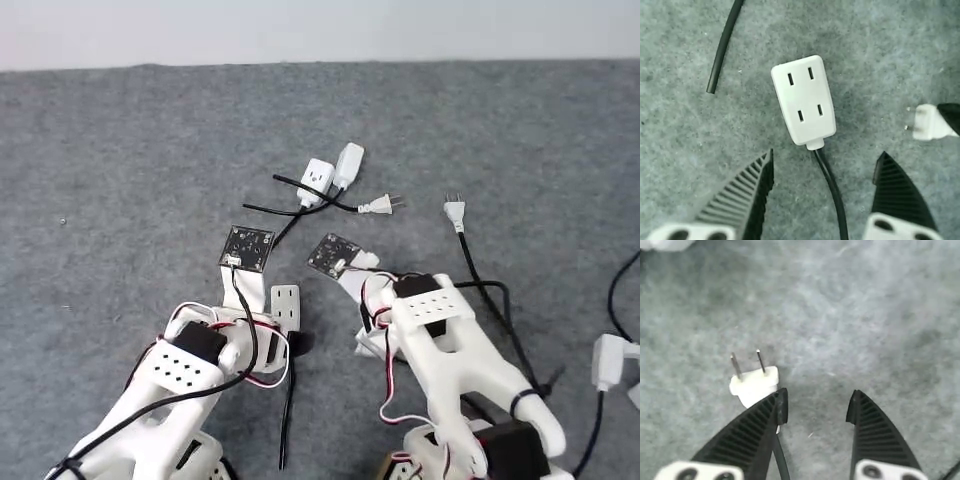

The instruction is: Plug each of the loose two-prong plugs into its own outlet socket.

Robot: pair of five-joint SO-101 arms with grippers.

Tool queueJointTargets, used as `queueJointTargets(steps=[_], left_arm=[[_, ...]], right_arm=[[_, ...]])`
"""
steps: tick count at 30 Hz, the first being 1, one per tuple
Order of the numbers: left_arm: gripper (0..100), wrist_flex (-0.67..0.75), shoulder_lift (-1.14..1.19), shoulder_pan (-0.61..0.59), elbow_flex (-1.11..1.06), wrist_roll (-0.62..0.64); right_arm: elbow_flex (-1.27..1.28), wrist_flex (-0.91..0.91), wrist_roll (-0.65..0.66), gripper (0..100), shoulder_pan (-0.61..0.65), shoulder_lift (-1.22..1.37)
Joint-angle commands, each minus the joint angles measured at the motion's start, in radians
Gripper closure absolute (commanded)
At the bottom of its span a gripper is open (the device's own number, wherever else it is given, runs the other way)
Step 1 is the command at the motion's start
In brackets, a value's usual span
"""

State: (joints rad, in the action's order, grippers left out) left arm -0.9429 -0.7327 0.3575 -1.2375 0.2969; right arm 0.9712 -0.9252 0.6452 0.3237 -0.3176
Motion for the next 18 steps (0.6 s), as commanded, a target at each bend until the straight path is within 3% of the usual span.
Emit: queueJointTargets(steps=[1,10,18], left_arm=[[69,0.020,-0.023,-0.002,0.008,-0.008],[69,0.020,-0.023,-0.002,0.008,-0.009],[69,0.020,-0.023,-0.002,0.008,-0.009]], right_arm=[[-0.002,-0.047,-0.002,80.1,0.028,-0.079],[0.083,-0.354,0.005,80.1,0.206,-0.496],[0.287,-0.229,-0.054,80.1,0.042,-0.699]])
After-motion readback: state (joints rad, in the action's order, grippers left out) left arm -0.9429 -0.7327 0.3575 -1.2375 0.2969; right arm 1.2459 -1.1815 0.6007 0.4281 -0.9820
